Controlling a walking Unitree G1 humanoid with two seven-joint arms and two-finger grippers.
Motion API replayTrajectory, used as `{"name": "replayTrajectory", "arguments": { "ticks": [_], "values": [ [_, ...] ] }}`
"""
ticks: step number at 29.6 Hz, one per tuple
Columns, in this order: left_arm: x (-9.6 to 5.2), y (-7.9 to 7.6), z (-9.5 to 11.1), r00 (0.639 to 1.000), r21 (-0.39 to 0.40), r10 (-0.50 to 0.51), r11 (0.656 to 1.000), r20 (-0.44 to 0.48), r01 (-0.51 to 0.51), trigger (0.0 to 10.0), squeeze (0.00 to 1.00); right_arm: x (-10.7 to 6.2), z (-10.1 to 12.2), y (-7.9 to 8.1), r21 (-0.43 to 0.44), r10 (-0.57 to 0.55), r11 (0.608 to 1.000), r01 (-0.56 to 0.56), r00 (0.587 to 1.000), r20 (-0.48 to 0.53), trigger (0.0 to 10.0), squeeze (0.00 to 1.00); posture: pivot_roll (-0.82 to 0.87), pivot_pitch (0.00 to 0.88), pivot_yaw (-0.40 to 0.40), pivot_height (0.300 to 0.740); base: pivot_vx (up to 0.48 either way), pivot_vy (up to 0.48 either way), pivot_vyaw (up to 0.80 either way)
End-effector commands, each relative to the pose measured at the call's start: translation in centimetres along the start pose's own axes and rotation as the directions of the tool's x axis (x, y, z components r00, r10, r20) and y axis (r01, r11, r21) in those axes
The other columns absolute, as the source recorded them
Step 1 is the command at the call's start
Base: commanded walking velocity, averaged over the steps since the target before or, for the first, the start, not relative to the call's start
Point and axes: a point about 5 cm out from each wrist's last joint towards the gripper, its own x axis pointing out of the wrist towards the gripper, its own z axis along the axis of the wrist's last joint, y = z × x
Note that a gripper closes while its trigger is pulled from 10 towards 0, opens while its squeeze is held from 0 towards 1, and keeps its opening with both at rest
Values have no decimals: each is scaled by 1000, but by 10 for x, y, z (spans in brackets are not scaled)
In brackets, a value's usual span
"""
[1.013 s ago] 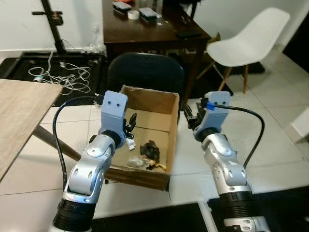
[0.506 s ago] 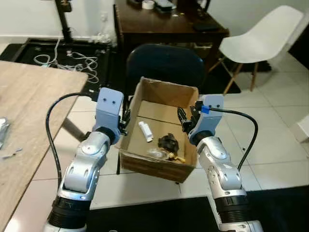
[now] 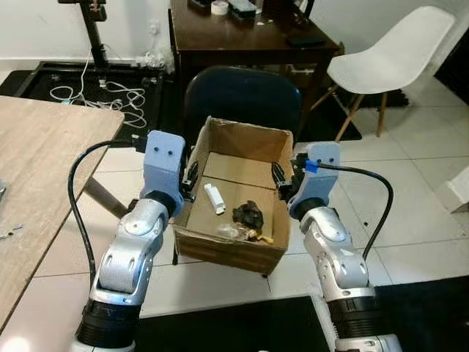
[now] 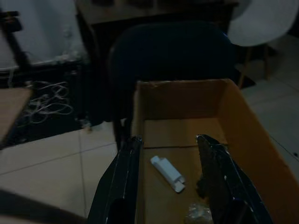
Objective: Picking trash to rubbish bin
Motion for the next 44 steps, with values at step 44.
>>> {"name": "replayTrajectory", "arguments": {
  "ticks": [44],
  "values": [
    [-7, -5, -4, 990, 33, -39, 999, -139, 44, 10000, 0, -2, 0, 9, -53, 48, 997, -47, 999, 17, 10000, 0, 131, 91, -33, 740, 0, 0, 800]
  ]
}}
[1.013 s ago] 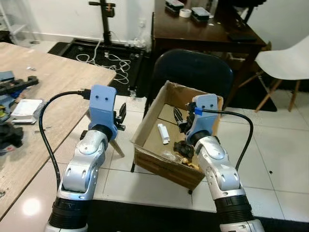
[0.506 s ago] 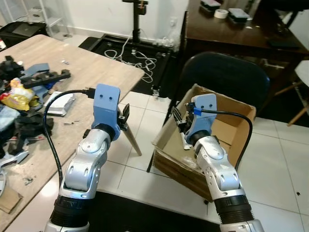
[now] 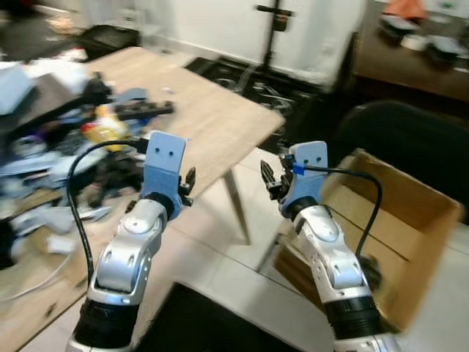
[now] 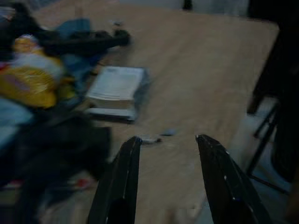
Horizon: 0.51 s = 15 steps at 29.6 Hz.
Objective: Picking trash to rubbish bin
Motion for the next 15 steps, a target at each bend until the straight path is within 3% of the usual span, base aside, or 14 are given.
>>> {"name": "replayTrajectory", "arguments": {
  "ticks": [1, 5, 7, 15],
  "values": [
    [-2, -3, -2, 999, 8, -25, 1000, -26, 25, 10000, 0, 0, 0, 1, -5, 3, 1000, -3, 1000, 2, 10000, 0, 131, 91, -33, 740, 0, 0, 800],
    [-3, -3, -2, 999, 9, -34, 999, -23, 34, 10000, 0, 0, -1, 2, -4, 4, 1000, -4, 1000, 1, 10000, 0, 131, 91, -33, 740, 0, 0, 800],
    [-4, -3, -1, 999, -29, -39, 999, -21, 39, 10000, 0, -1, -1, 2, -2, 5, 1000, -5, 1000, -1, 10000, 0, 135, 99, -31, 740, 0, 0, 800],
    [-6, -7, -4, 993, -51, -74, 996, -93, 70, 10000, 0, -2, -2, 2, 0, 8, 1000, -8, 1000, -4, 10000, 0, 135, 99, -31, 740, 0, 0, 800]
  ]
}}
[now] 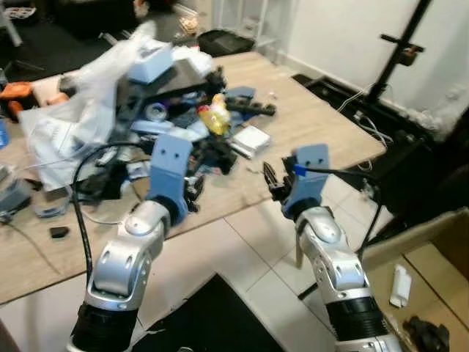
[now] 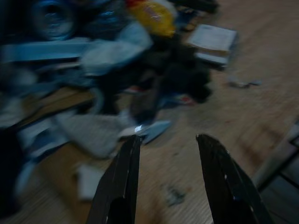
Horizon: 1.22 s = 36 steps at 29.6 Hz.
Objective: Picking trash to rubbish bin
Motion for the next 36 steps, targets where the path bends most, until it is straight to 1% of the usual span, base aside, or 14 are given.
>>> {"name": "replayTrajectory", "arguments": {
  "ticks": [1, 6, 9, 13, 18, 27, 30, 31, 32, 36],
  "values": [
    [-1, -2, -2, 1000, -8, -13, 1000, -21, 12, 10000, 0, -2, -3, -2, -6, -6, 1000, 6, 1000, -13, 10000, 0, 135, 99, -31, 740, 0, 0, 800],
    [-1, 0, -3, 1000, 20, 16, 1000, -25, -15, 10000, 0, -2, -3, -2, -6, -5, 1000, 5, 1000, -14, 10000, 0, 136, 106, -31, 740, 0, 0, 800],
    [-1, 4, -2, 999, 19, 47, 999, -18, -47, 10000, 0, -3, -4, -1, -5, -5, 1000, 5, 1000, -14, 10000, 0, 136, 106, -31, 740, 0, 0, 800],
    [0, 4, 1, 999, 17, 50, 999, -8, -50, 10000, 0, -3, -4, -1, -5, -5, 1000, 5, 1000, -16, 10000, 0, 136, 114, -32, 740, 0, 0, 800],
    [-1, 4, 0, 998, 18, 60, 998, -20, -60, 10000, 0, -4, -4, -1, -6, -6, 1000, 6, 1000, -17, 10000, 0, 136, 114, -32, 740, 0, 0, 800],
    [-1, 4, 1, 998, 21, 64, 998, -14, -64, 10000, 0, -4, -4, -1, -4, -8, 1000, 8, 1000, -20, 10000, 0, 135, 122, -32, 740, 0, 0, 800],
    [-1, 4, 0, 997, 30, 72, 997, -14, -71, 10000, 0, -6, -5, -1, -3, -9, 1000, 9, 1000, -23, 10000, 0, 132, 134, -30, 740, 0, 0, 800],
    [-1, 3, -1, 997, 30, 74, 997, -13, -74, 10000, 0, -8, -5, -3, 5, -30, 1000, 30, 999, -20, 10000, 0, 128, 146, -28, 740, 0, 0, 794],
    [-2, 2, -1, 997, 24, 71, 997, -17, -71, 10000, 0, -10, -5, -5, 29, -50, 998, 51, 999, -20, 10000, 0, 125, 158, -27, 740, 0, 0, 0],
    [-3, 0, -3, 997, 19, 67, 998, -22, -67, 10000, 0, -13, -8, -7, 37, -63, 997, 64, 997, -41, 10000, 0, 119, 172, -24, 740, 0, 0, 0]
  ]
}}
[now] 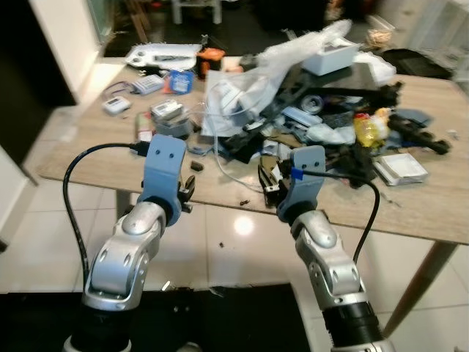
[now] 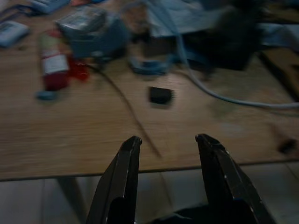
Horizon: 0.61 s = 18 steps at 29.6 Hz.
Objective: Picking trash to rubbish bin
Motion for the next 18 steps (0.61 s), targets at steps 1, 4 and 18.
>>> {"name": "replayTrajectory", "arguments": {
  "ticks": [1, 4, 18],
  "values": [
    [-2, -4, -4, 1000, 8, -16, 1000, -11, 16, 10000, 0, -5, 2, -4, 2, -20, 1000, 20, 1000, -4, 10000, 0, 110, 192, -22, 740, 0, 0, 0],
    [-3, -8, -6, 999, 25, -40, 999, -9, 40, 10000, 0, -10, 1, -5, 1, -23, 1000, 23, 1000, -13, 10000, 0, 100, 214, -20, 740, 0, 0, 0],
    [1, -23, -7, 995, 46, -103, 994, -17, 104, 10000, 0, -27, 0, -6, -3, -57, 998, 56, 998, -37, 10000, 0, 61, 285, 8, 740, 0, -345, 0]
  ]
}}
